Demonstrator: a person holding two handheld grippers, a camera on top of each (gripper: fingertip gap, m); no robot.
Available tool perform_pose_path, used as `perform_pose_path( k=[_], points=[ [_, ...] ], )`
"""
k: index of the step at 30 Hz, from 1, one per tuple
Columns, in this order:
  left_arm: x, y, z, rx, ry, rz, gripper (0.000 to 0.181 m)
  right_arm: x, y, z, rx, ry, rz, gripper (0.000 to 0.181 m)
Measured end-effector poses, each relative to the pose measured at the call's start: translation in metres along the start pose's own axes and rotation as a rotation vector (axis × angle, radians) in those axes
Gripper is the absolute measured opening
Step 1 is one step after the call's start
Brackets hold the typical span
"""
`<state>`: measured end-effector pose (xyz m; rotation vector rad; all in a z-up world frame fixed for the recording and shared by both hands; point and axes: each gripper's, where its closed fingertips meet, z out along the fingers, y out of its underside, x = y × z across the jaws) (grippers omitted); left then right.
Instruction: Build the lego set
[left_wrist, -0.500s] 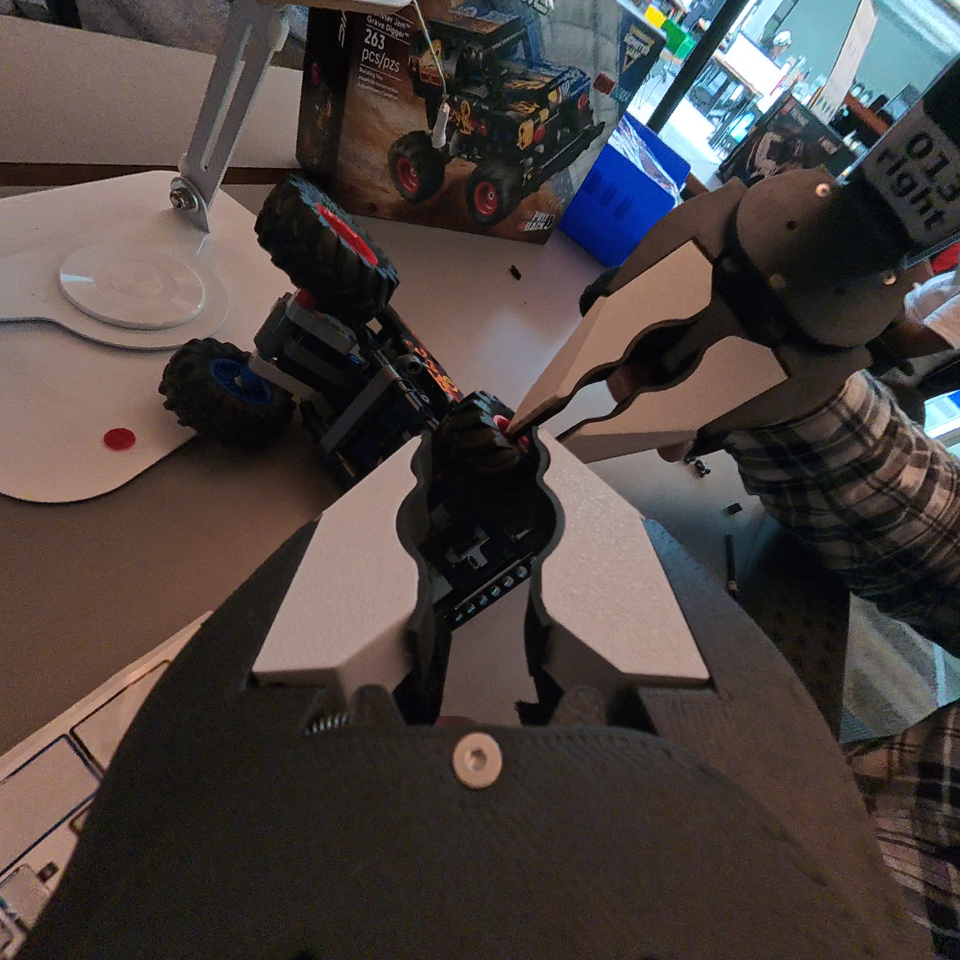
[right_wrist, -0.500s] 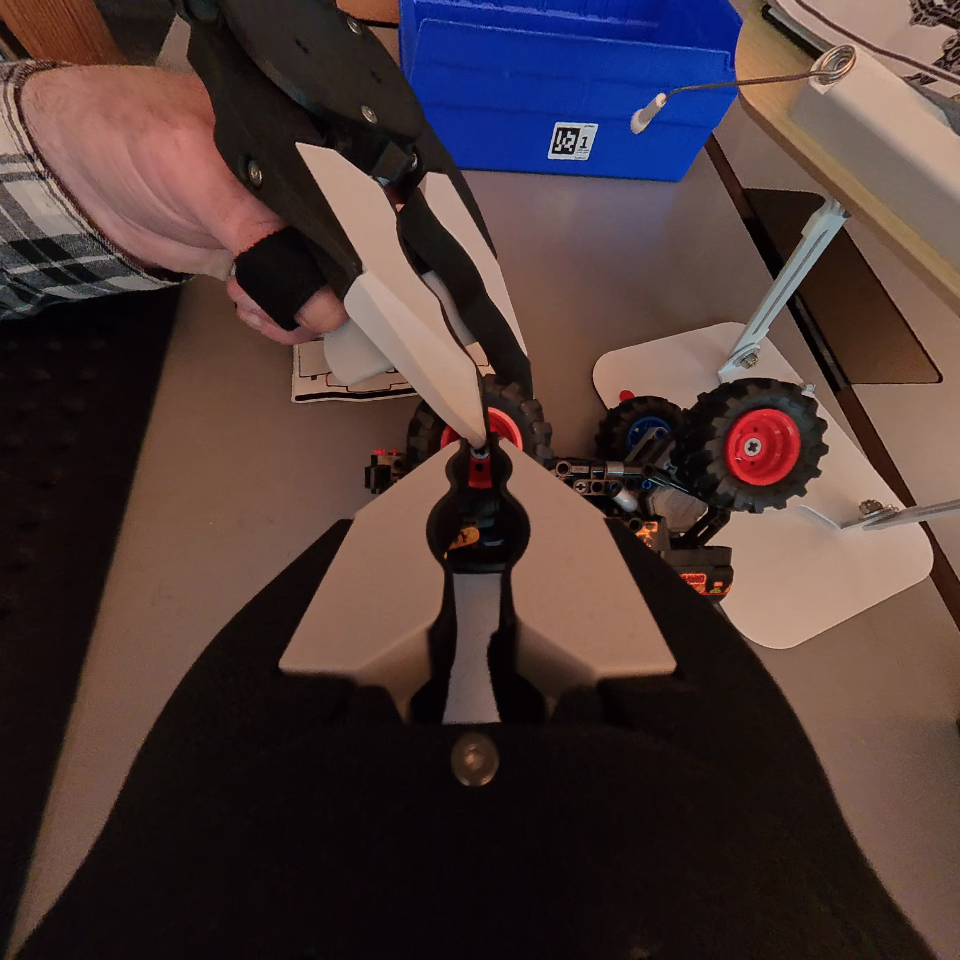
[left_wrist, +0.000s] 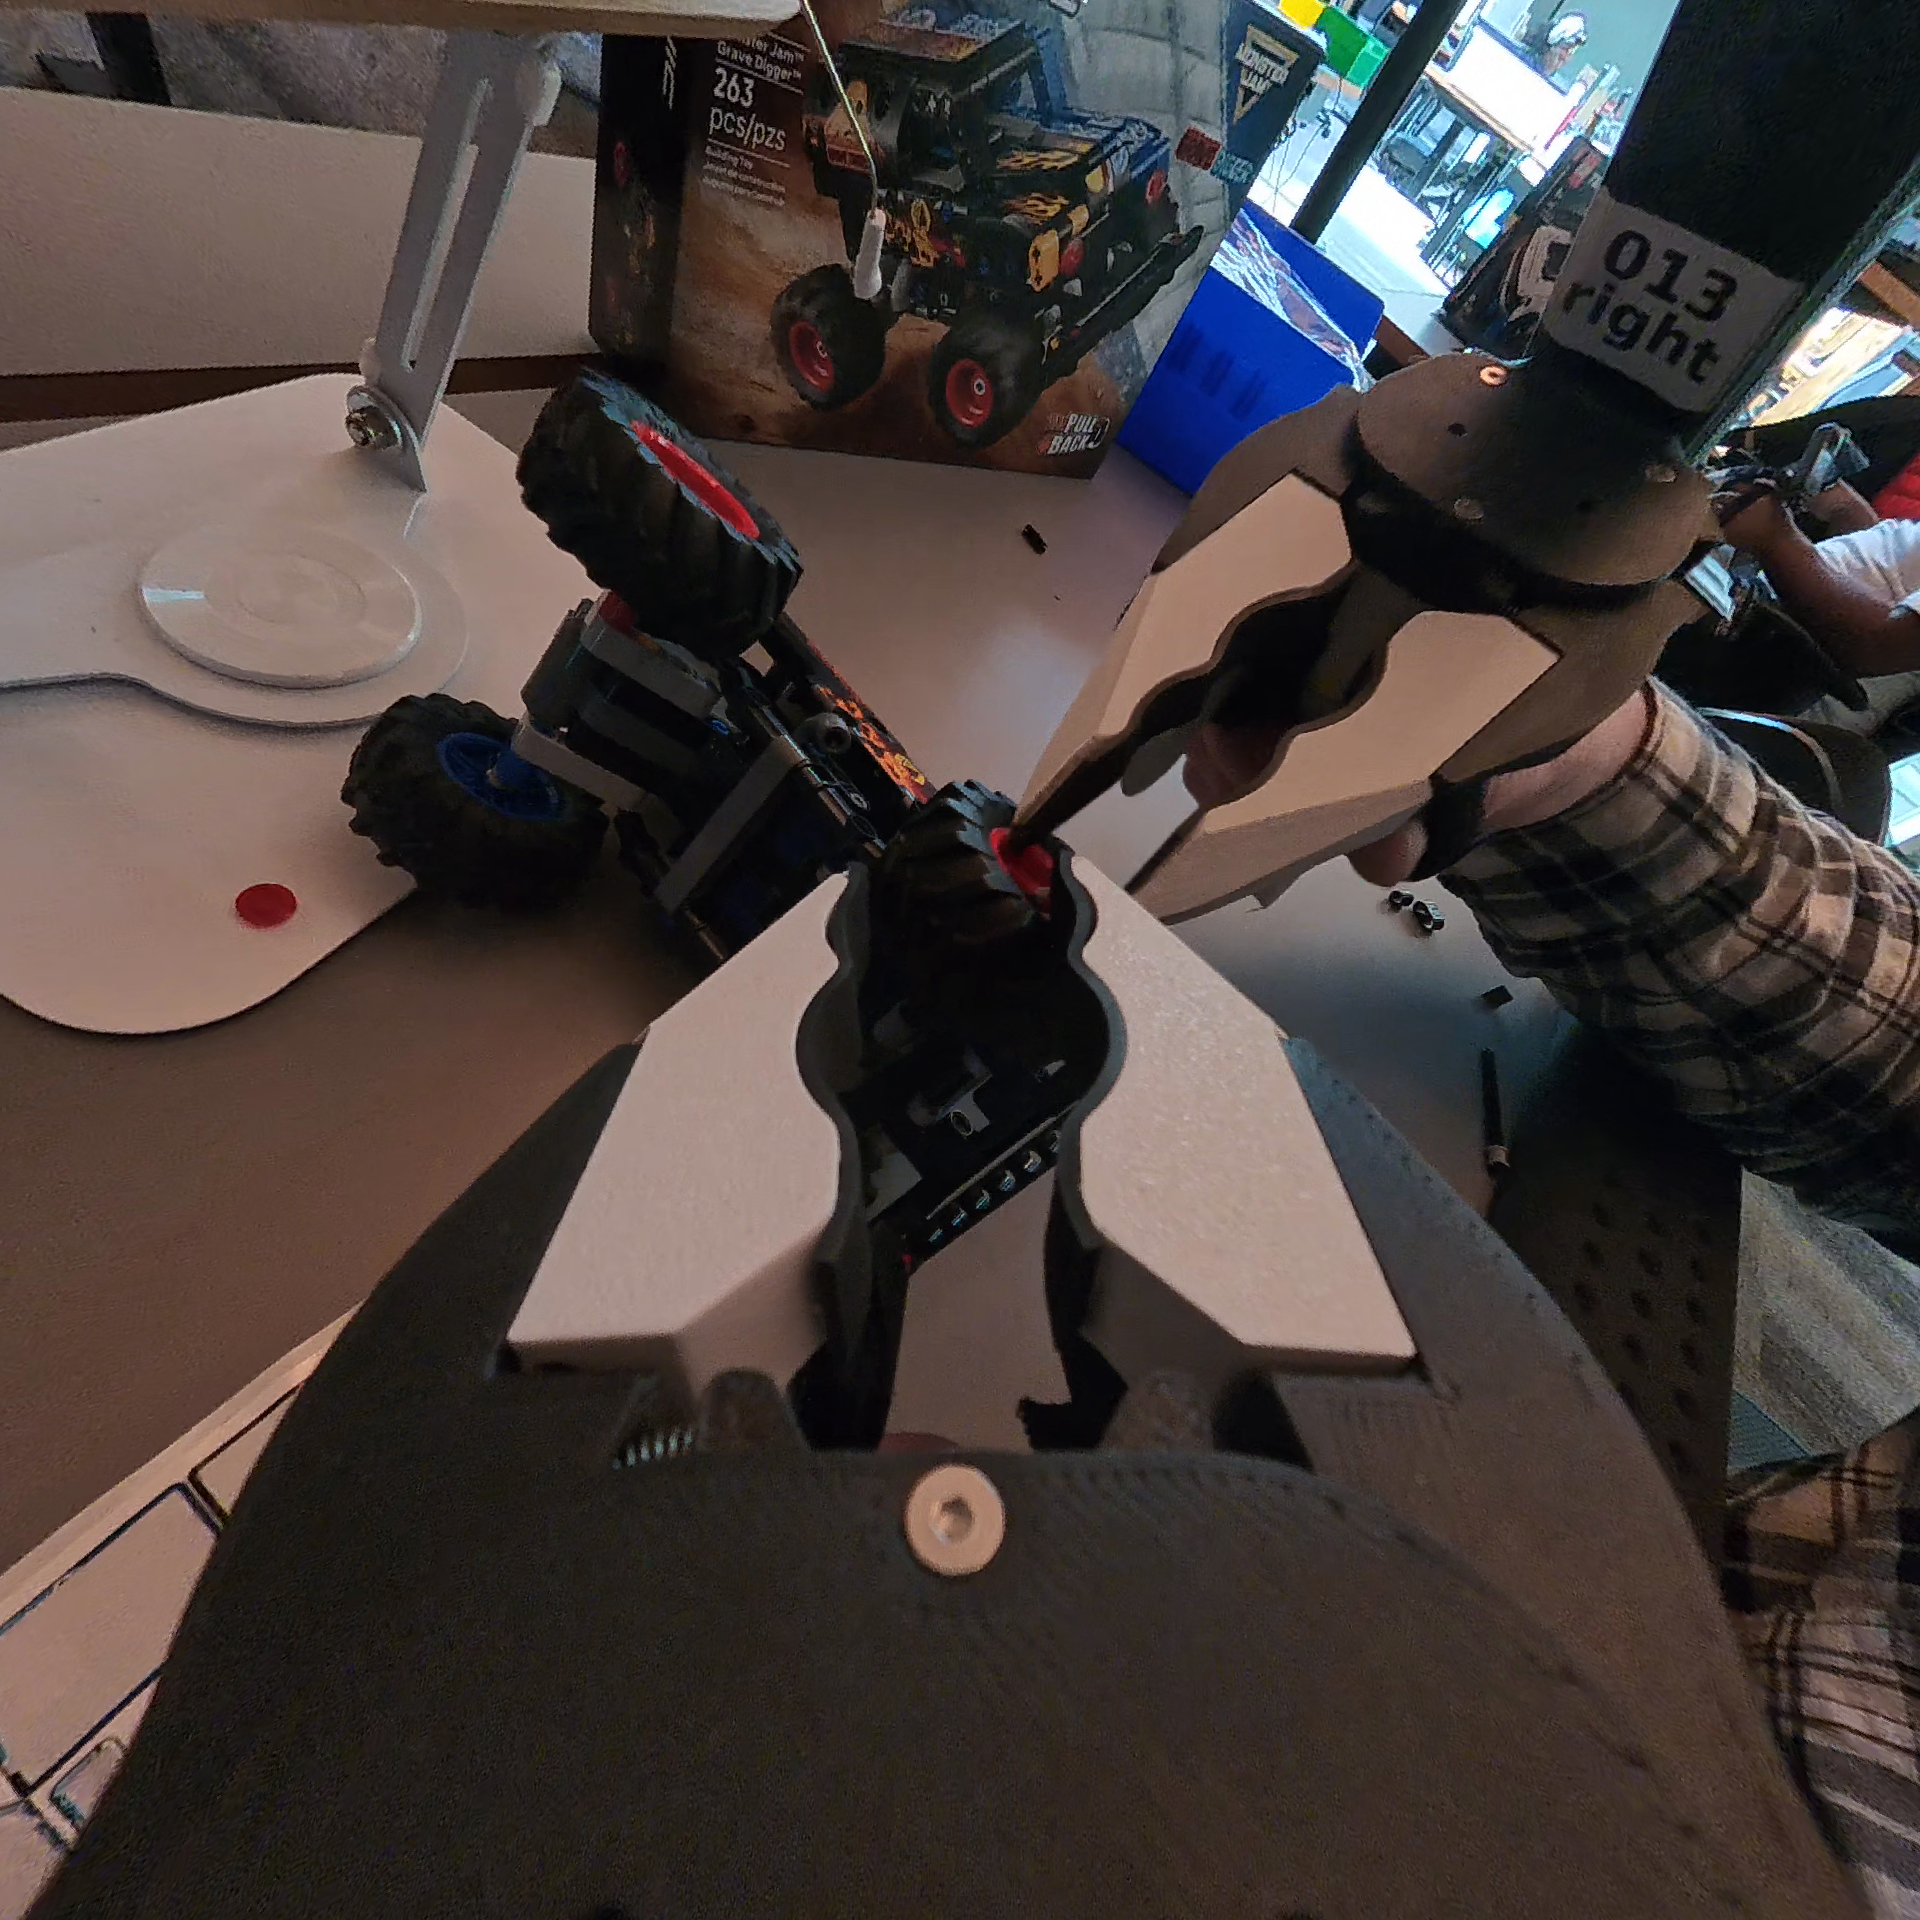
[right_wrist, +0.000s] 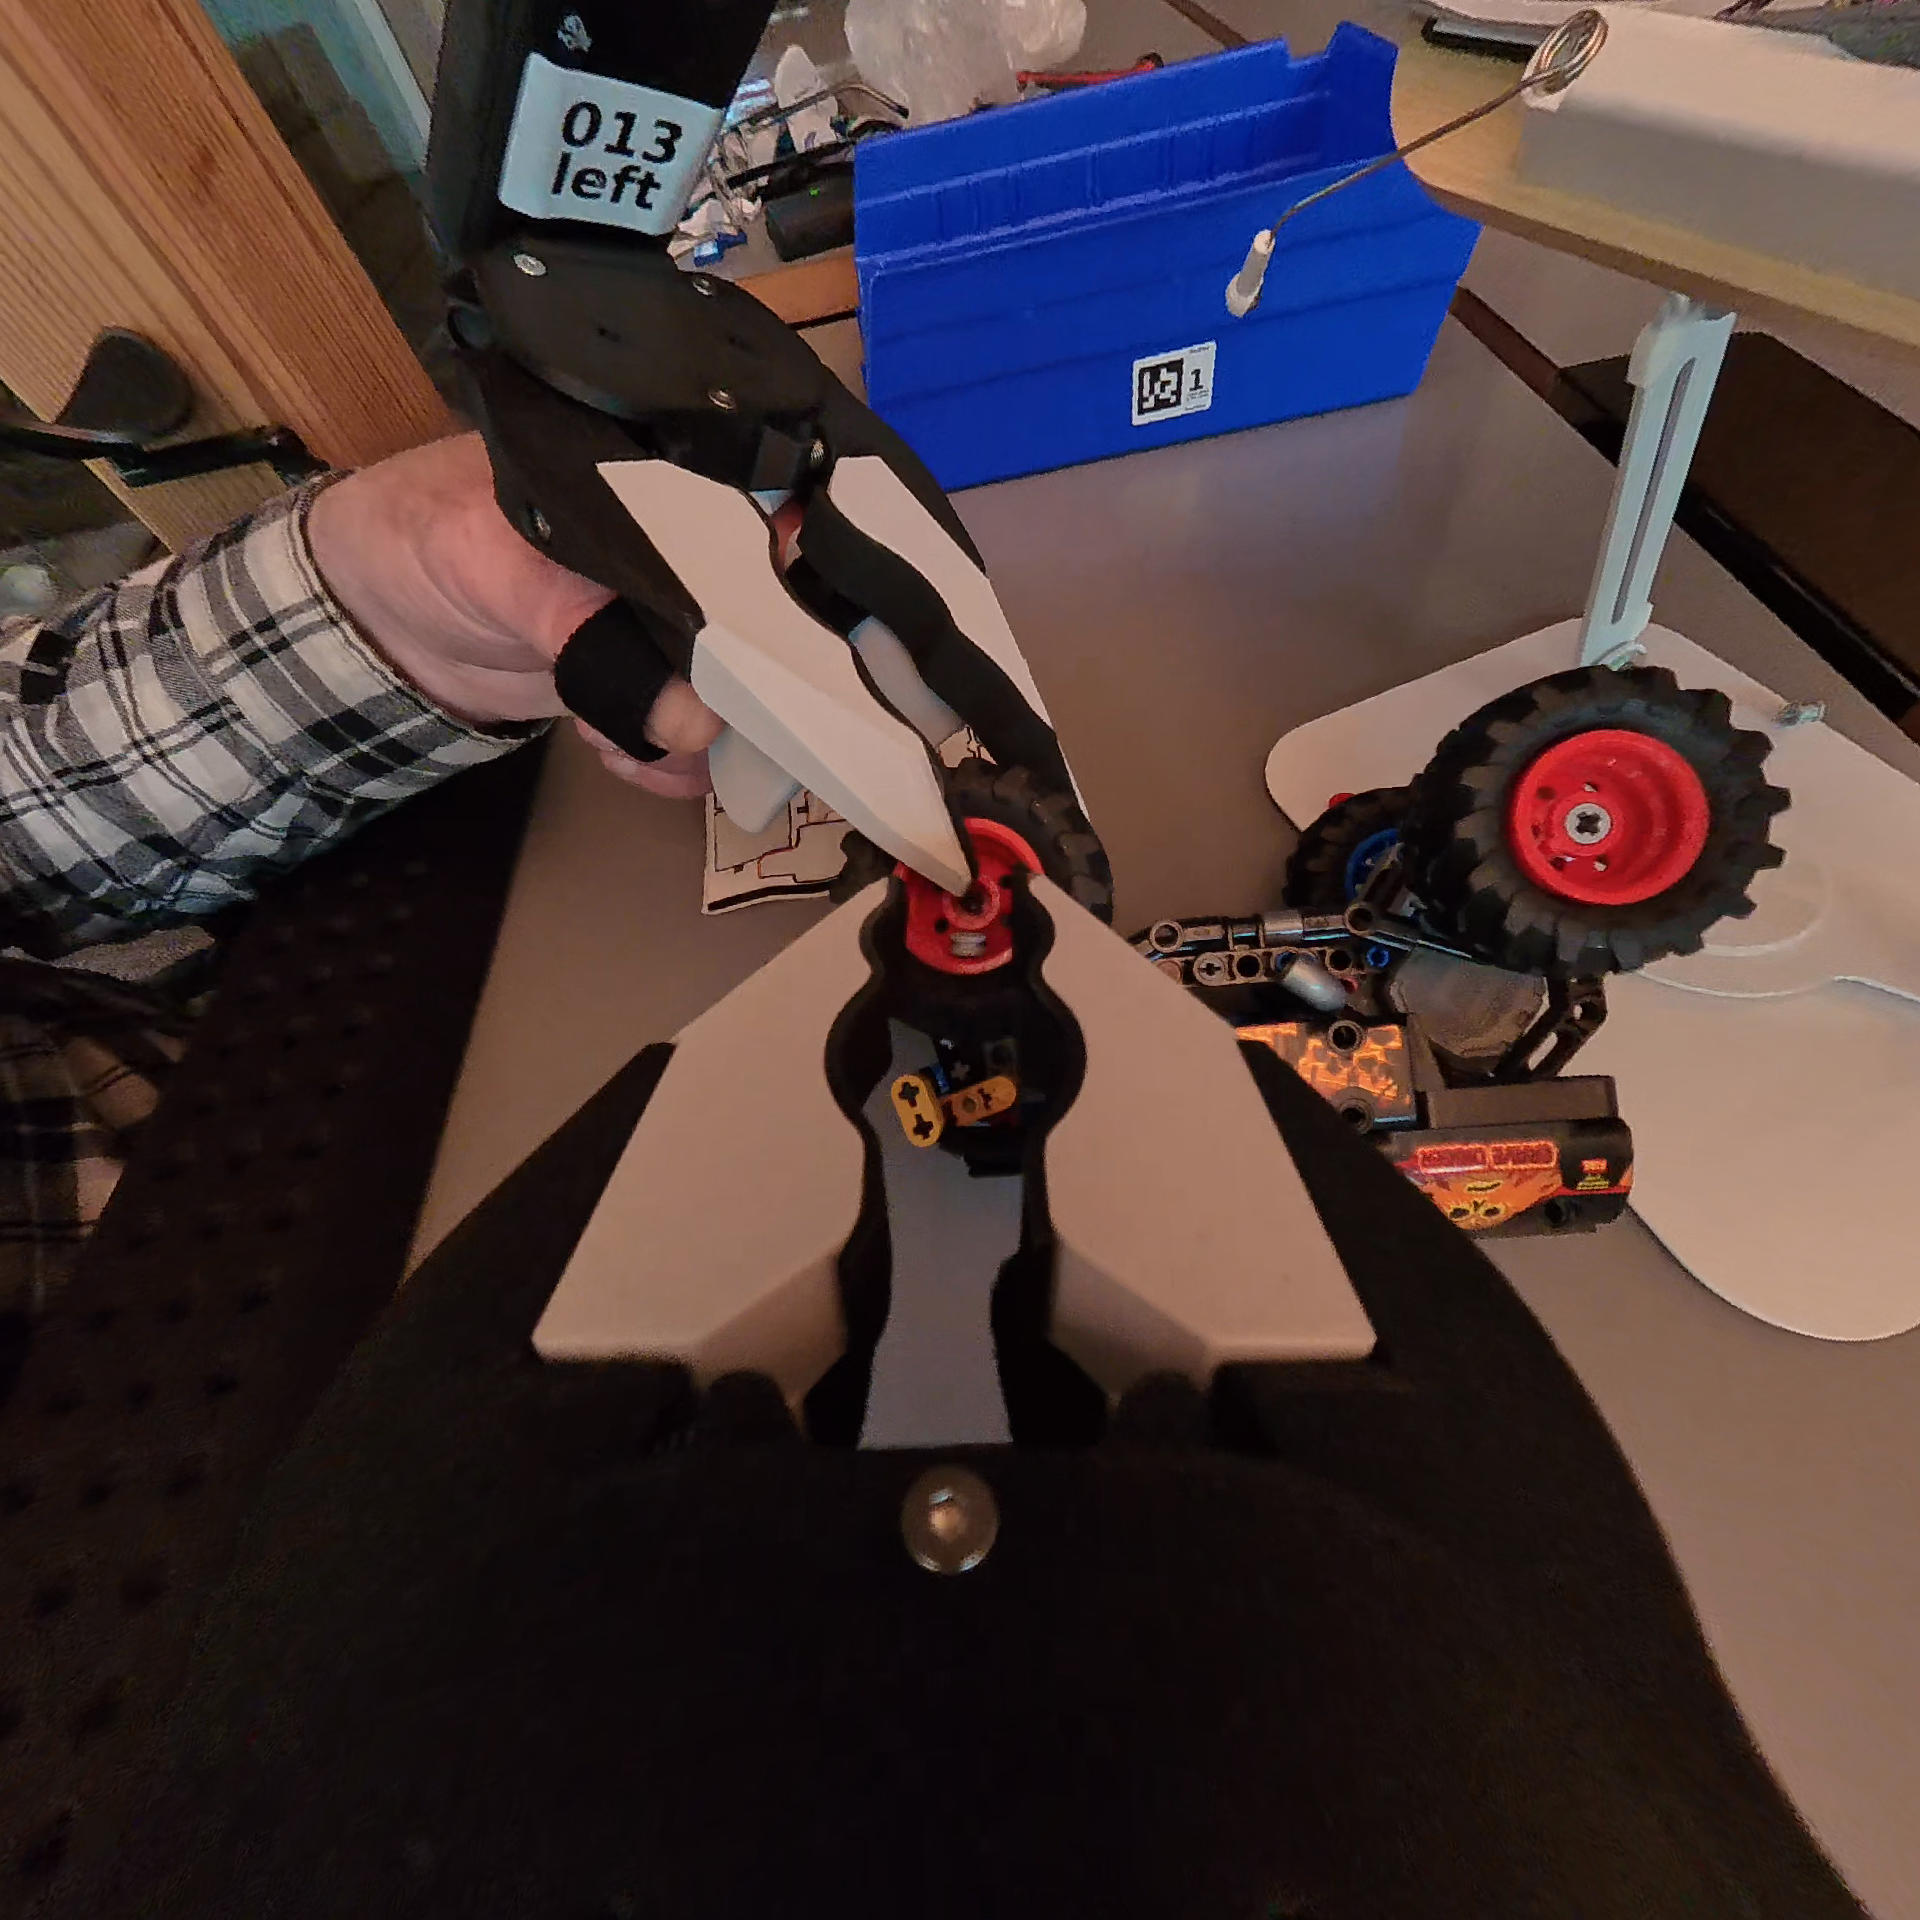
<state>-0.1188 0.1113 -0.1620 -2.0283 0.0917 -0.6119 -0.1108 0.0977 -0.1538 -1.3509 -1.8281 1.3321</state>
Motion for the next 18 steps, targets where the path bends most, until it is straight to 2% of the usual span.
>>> perform_pose_path(
  k=[5, 9, 18],
  points=[
    [-0.001, 0.000, -0.002, 0.024, 0.020, -0.030, 0.034, 0.005, 0.001, -0.010, 0.005, 0.014, 0.004, 0.020],
    [-0.001, -0.001, -0.002, 0.044, 0.035, -0.049, 0.034, 0.002, 0.002, -0.013, -0.010, 0.027, -0.038, 0.012],
    [0.004, -0.001, 0.000, 0.070, 0.066, -0.065, 0.035, 0.001, 0.010, -0.003, -0.152, 0.086, -0.131, 0.003]
  ],
)
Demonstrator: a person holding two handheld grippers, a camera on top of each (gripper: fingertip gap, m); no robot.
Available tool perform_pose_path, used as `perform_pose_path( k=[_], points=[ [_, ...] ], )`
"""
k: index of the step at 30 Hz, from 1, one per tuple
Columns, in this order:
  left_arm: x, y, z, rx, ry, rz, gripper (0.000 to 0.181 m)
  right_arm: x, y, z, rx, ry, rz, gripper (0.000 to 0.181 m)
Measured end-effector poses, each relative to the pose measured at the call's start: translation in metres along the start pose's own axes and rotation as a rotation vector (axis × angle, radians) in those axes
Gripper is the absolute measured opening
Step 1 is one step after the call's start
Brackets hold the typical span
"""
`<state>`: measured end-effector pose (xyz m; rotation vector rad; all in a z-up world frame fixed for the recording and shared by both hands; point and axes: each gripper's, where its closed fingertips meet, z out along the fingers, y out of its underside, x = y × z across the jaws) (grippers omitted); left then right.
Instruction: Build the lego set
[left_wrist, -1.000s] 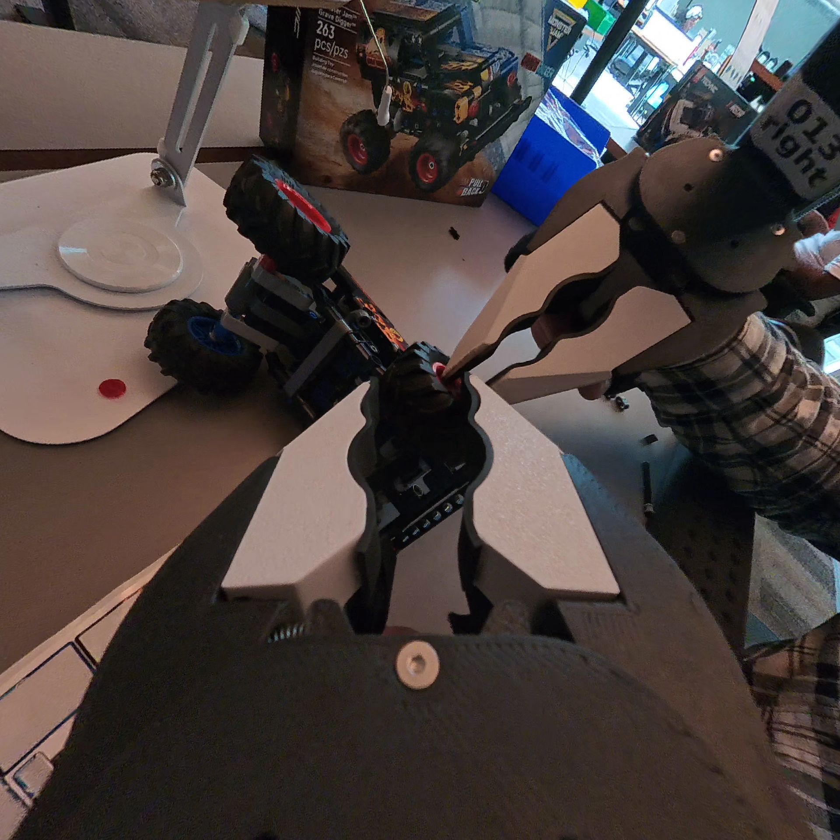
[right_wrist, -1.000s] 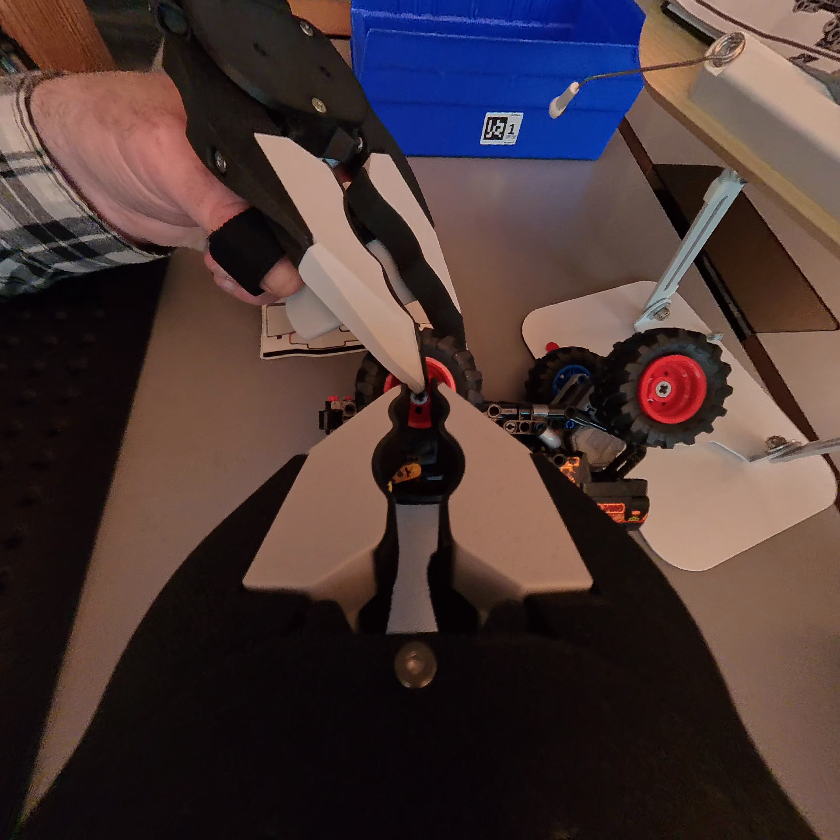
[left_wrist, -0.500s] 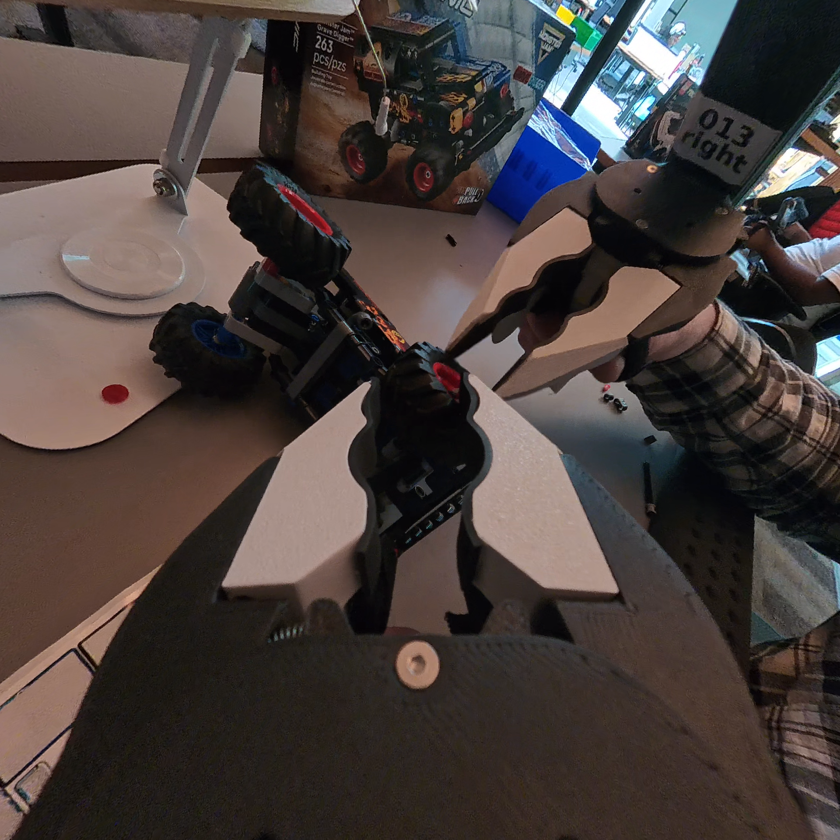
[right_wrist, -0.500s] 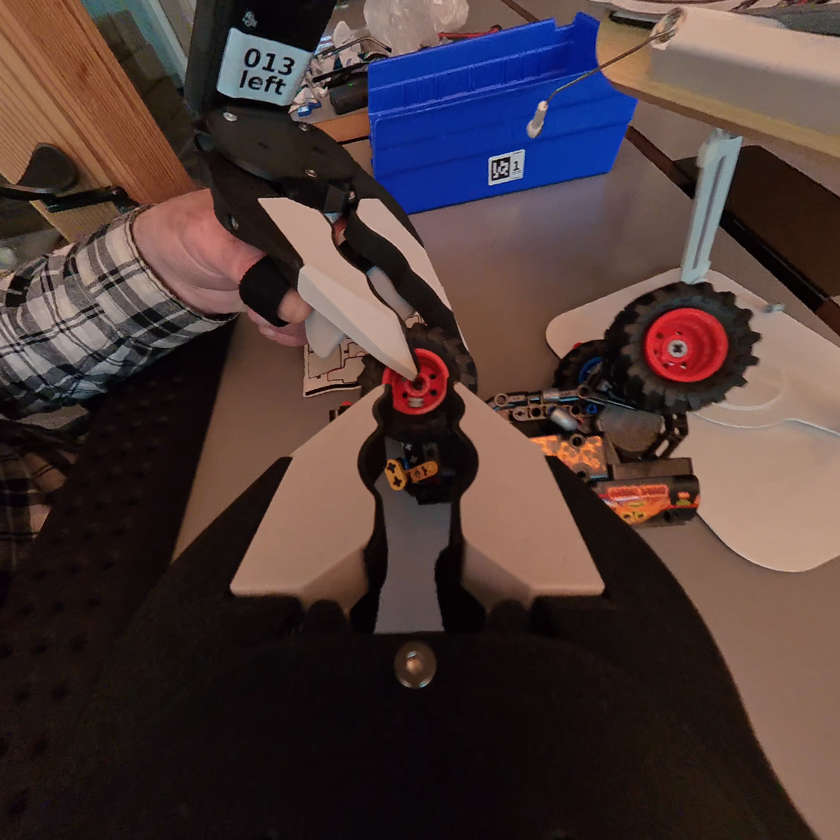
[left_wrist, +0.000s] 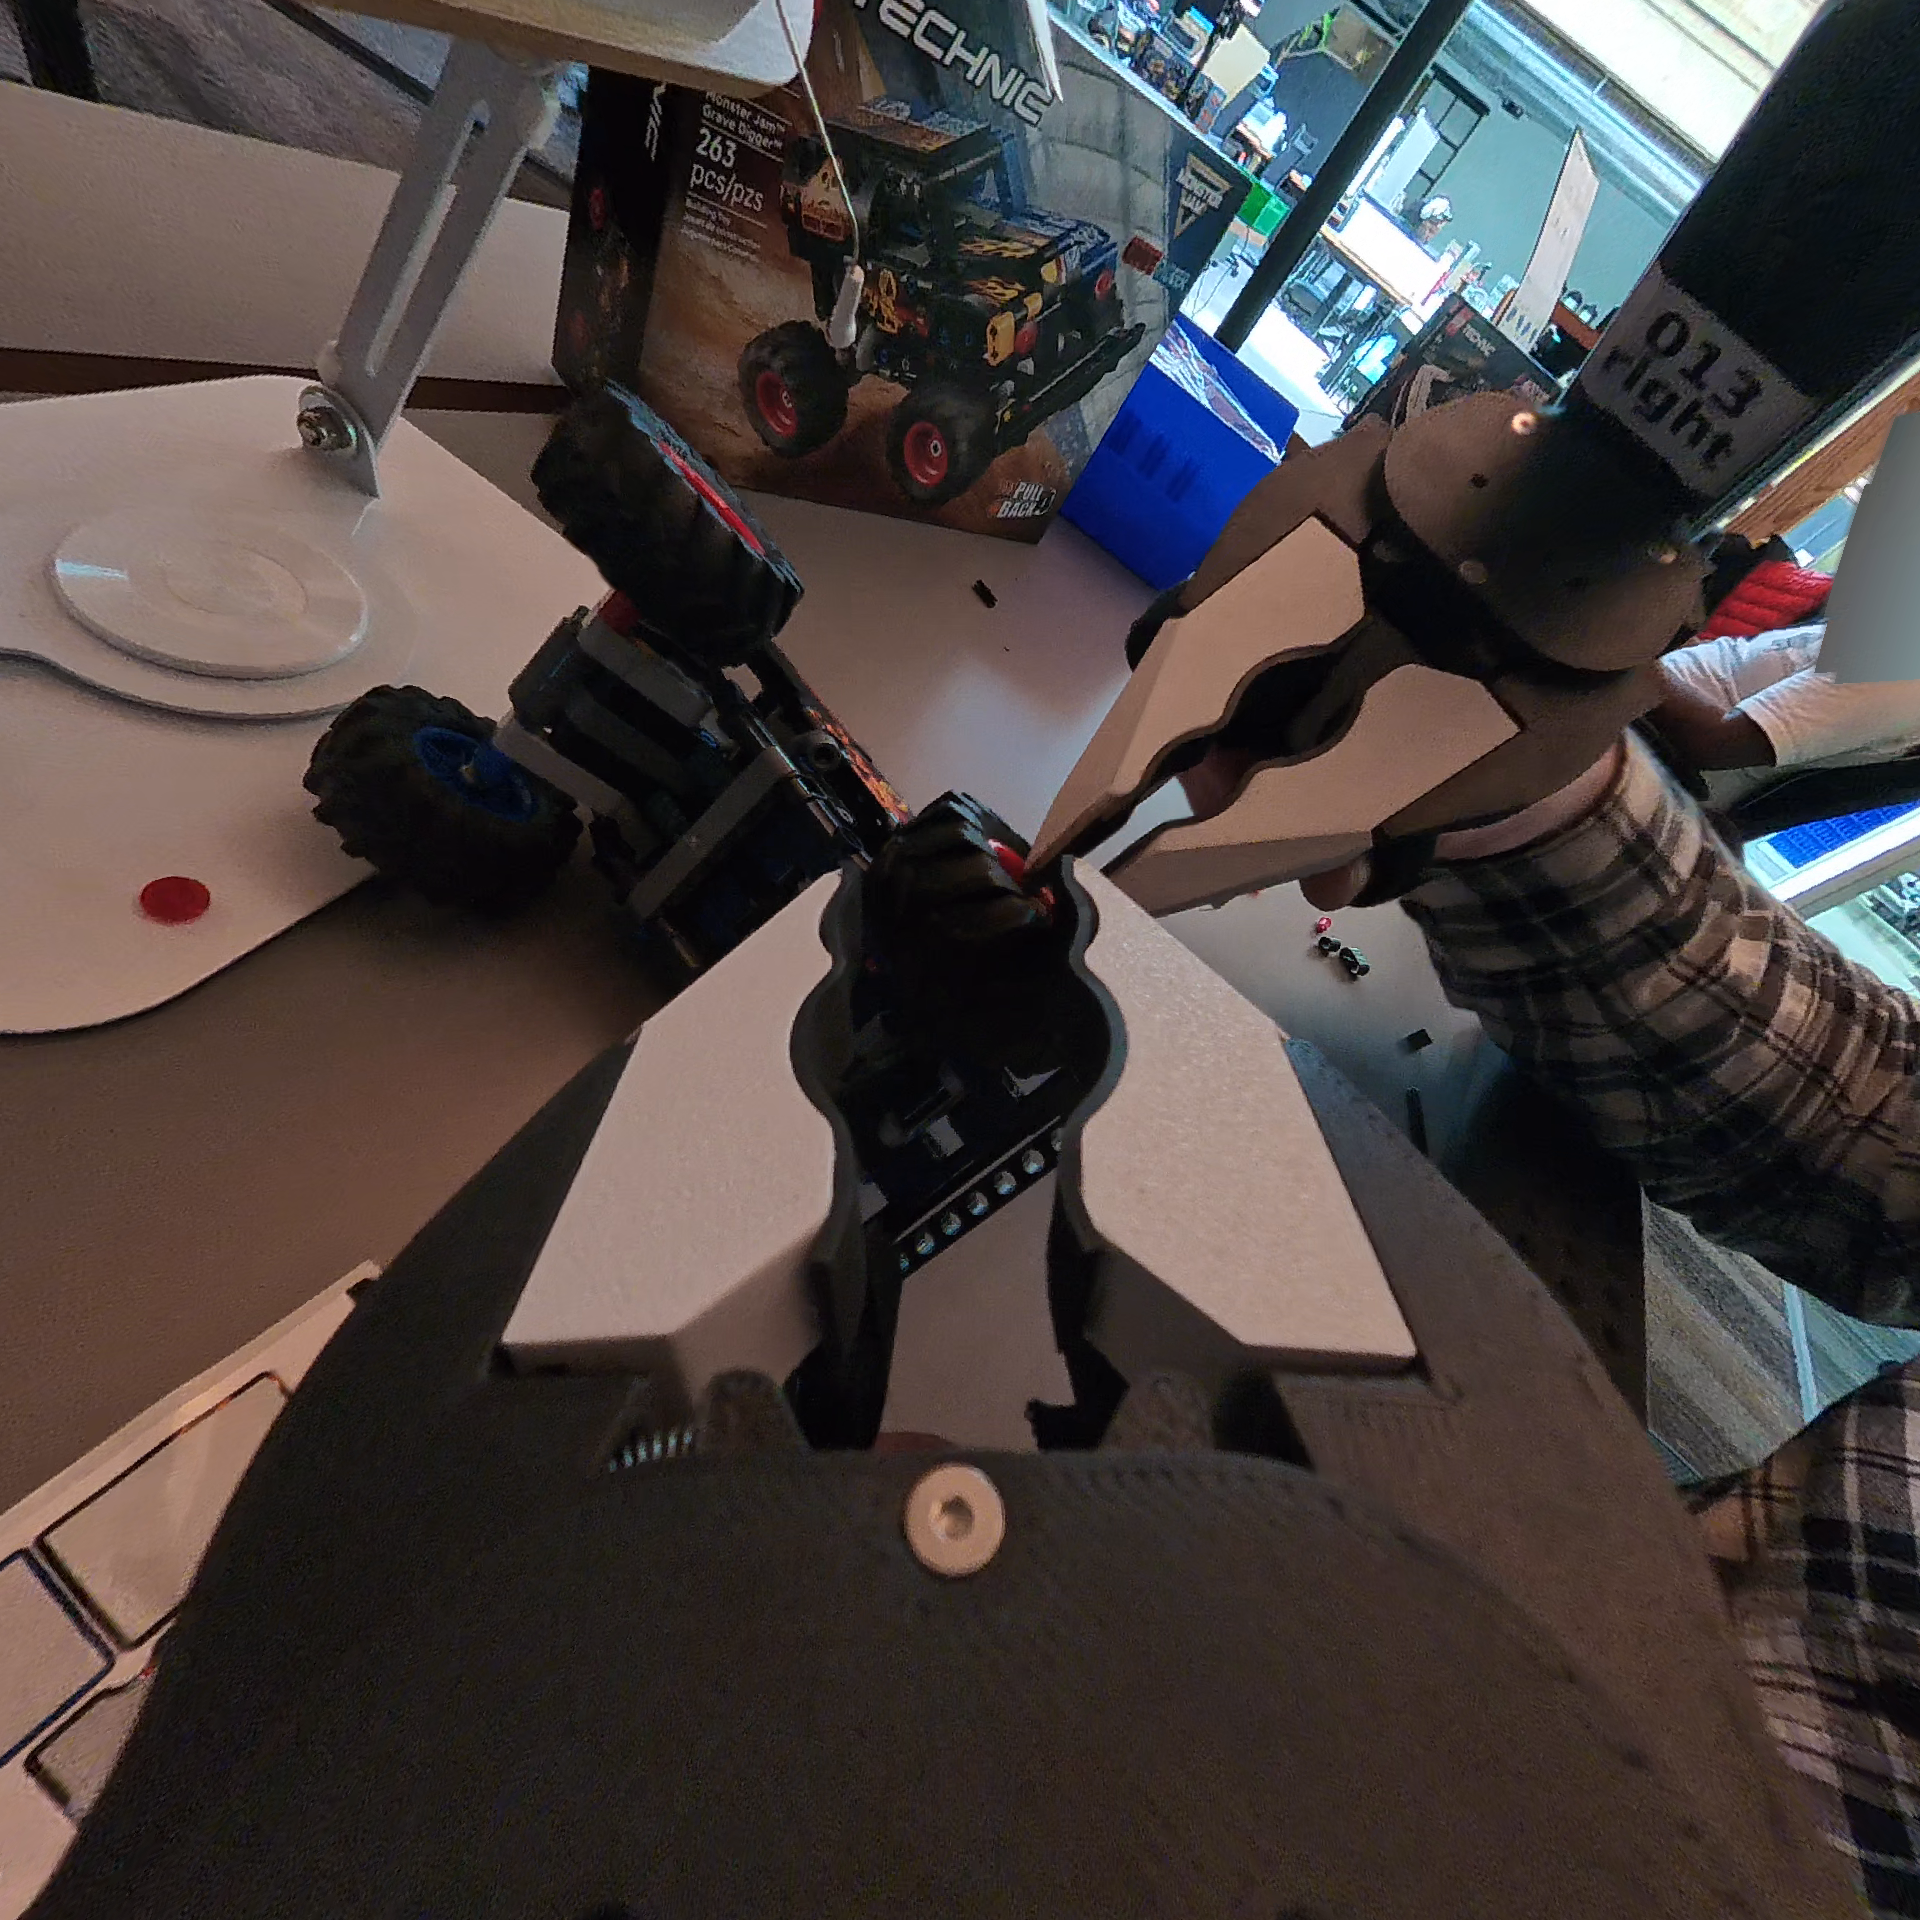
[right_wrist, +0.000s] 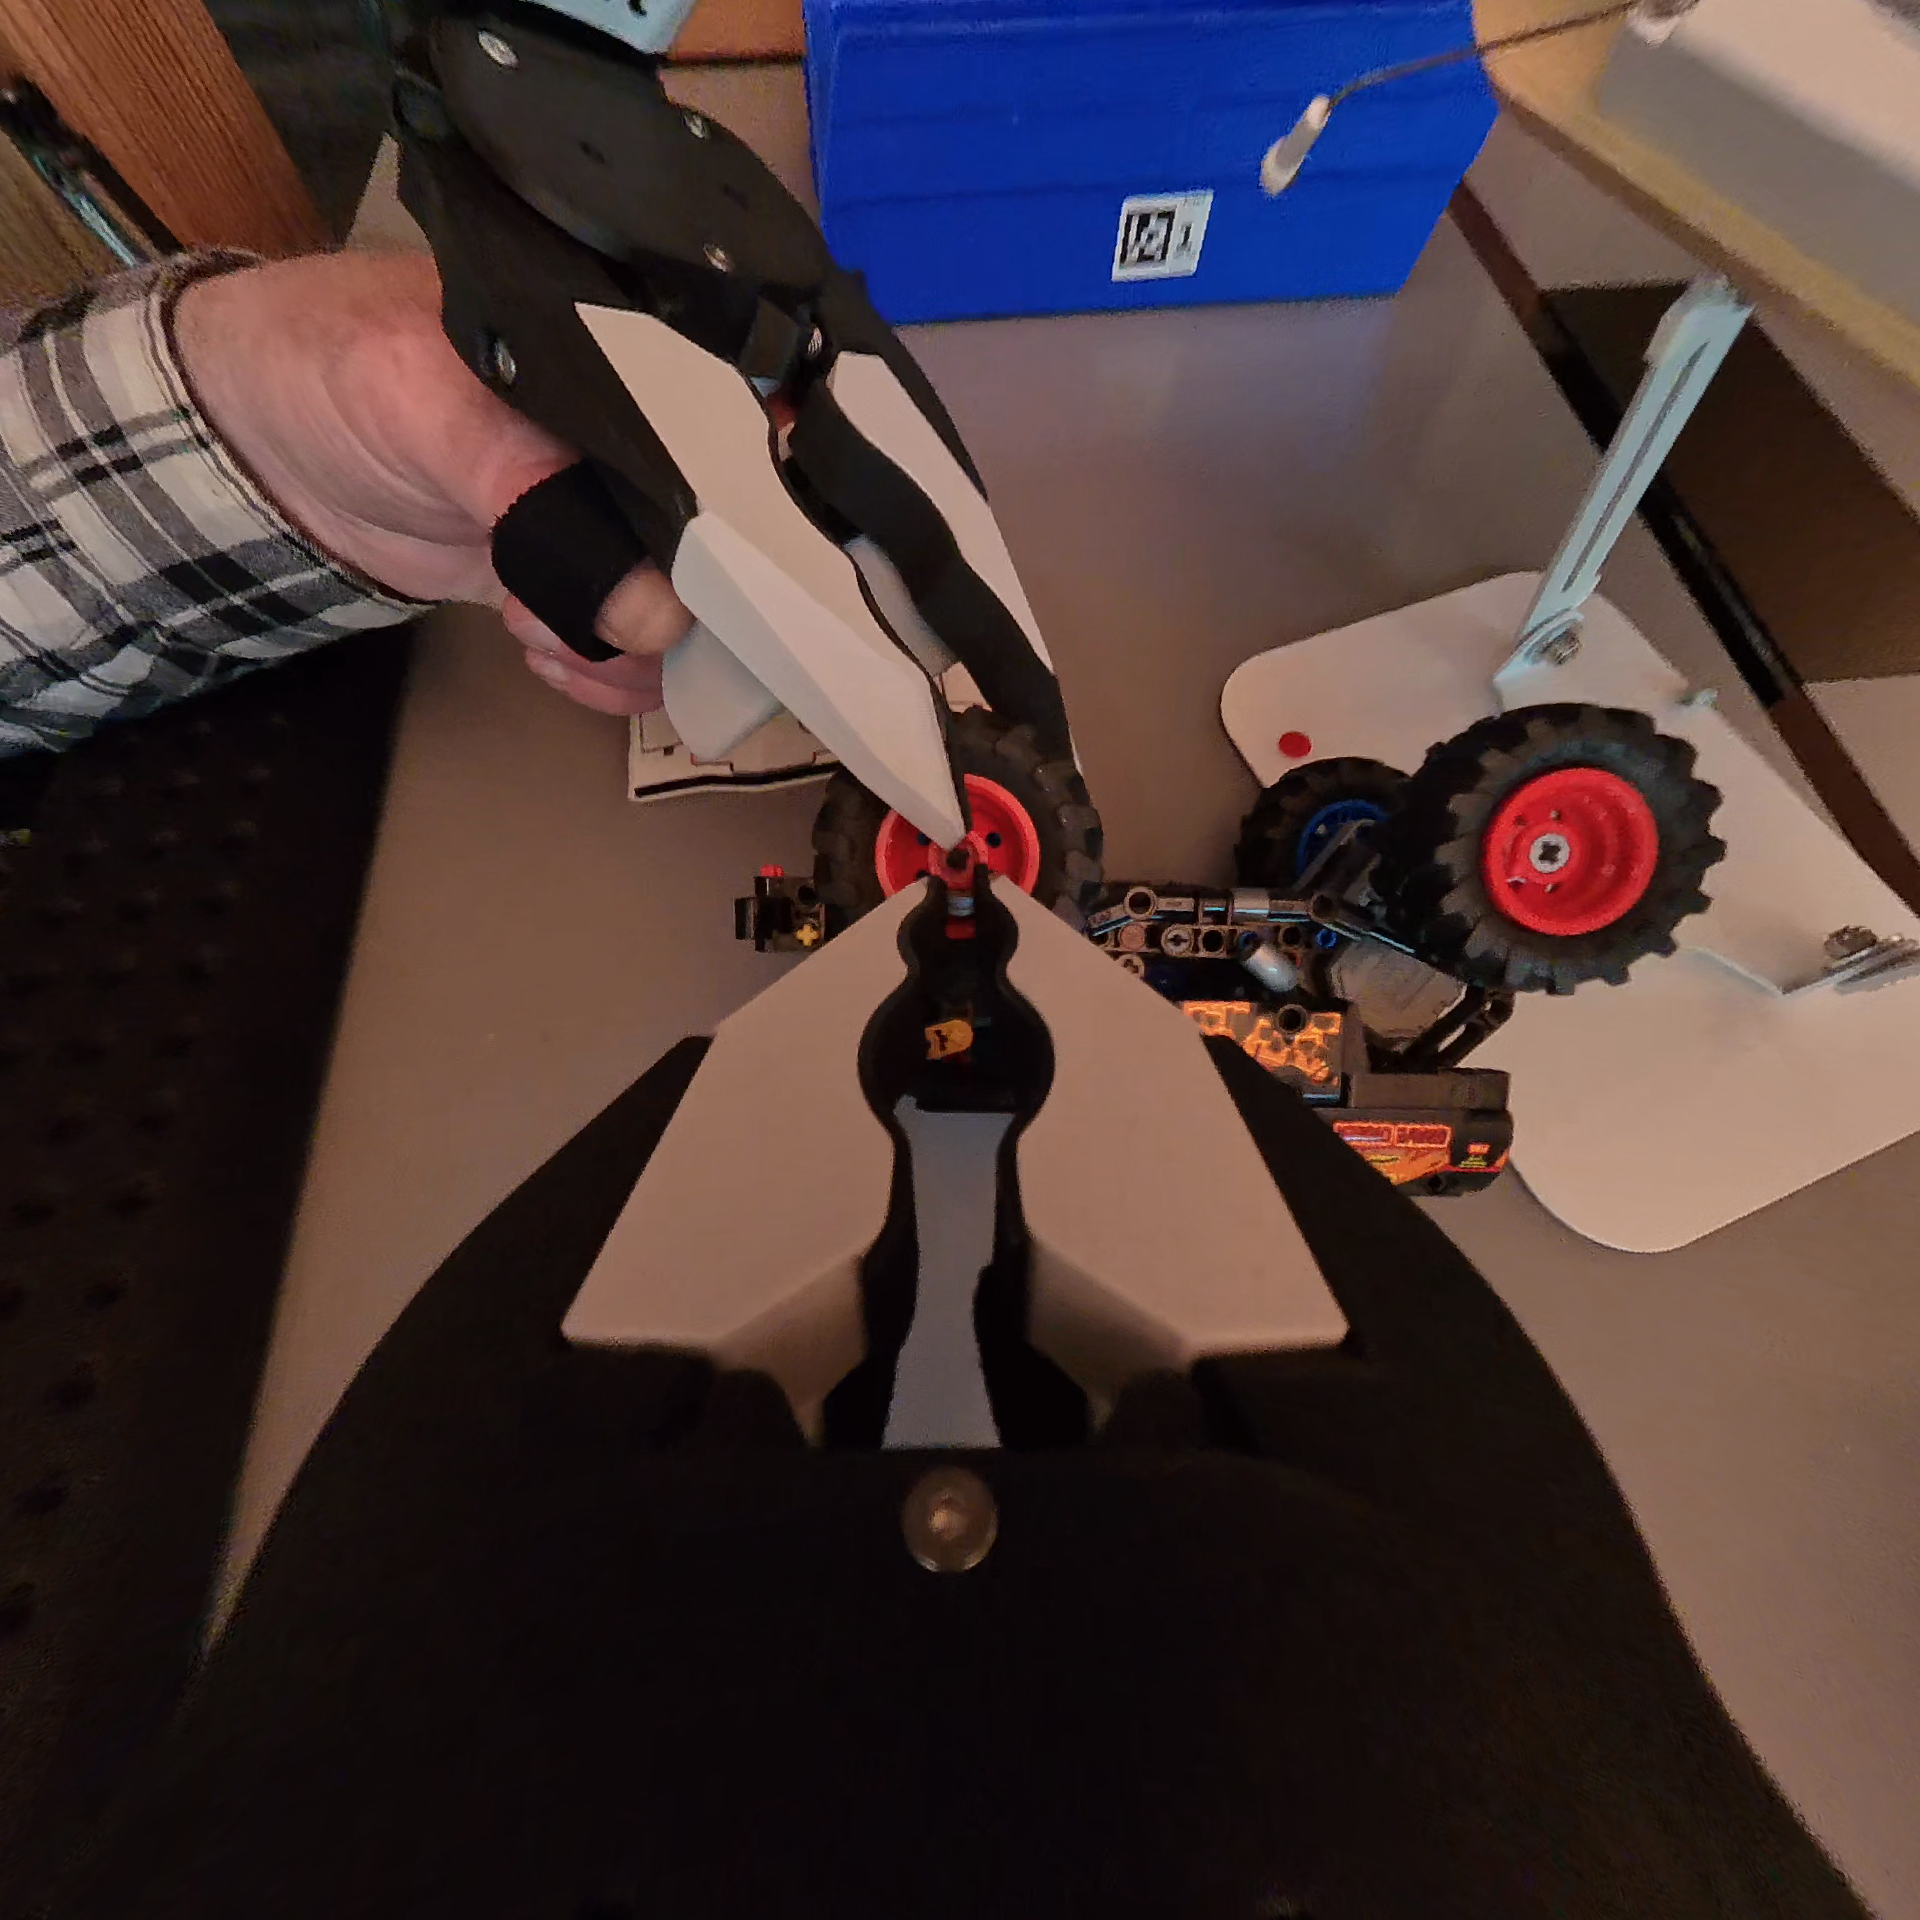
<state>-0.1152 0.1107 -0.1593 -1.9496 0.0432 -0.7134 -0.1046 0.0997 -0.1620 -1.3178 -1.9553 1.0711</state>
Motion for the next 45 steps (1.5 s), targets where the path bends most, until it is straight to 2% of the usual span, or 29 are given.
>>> perform_pose_path(
  k=[8, 16, 21, 24, 30, 33, 37, 41, 45],
  points=[
    [0.006, 0.002, 0.005, -0.009, -0.015, 0.044, 0.036, -0.005, 0.007, -0.002, -0.184, -0.011, 0.012, 0.001],
    [0.004, -0.002, 0.001, 0.026, -0.024, 0.055, 0.034, 0.000, -0.001, -0.011, 0.019, -0.070, 0.178, 0.000],
    [0.008, -0.003, 0.001, 0.036, -0.017, 0.066, 0.034, -0.003, 0.006, -0.009, -0.073, -0.007, 0.063, 0.005],
    [0.010, -0.002, 0.003, 0.035, -0.014, 0.067, 0.031, -0.004, 0.009, -0.007, -0.147, 0.045, -0.011, 0.002],
    [0.013, -0.001, 0.006, 0.032, -0.012, 0.068, 0.028, -0.008, 0.013, -0.006, -0.224, 0.067, -0.040, 0.003],
    [0.012, -0.001, 0.006, 0.039, -0.018, 0.070, 0.028, -0.007, 0.011, -0.006, -0.203, 0.061, -0.011, 0.001],
    [0.011, -0.004, 0.003, 0.055, -0.020, 0.071, 0.034, -0.004, 0.008, -0.009, -0.106, 0.023, 0.079, 0.000],
    [0.010, -0.005, 0.003, 0.058, -0.031, 0.091, 0.033, -0.003, 0.007, -0.012, -0.032, -0.009, 0.140, 0.000],
    [0.012, -0.004, 0.005, 0.057, -0.021, 0.085, 0.030, -0.005, 0.008, -0.008, -0.105, 0.031, 0.054, 0.006]
  ],
)
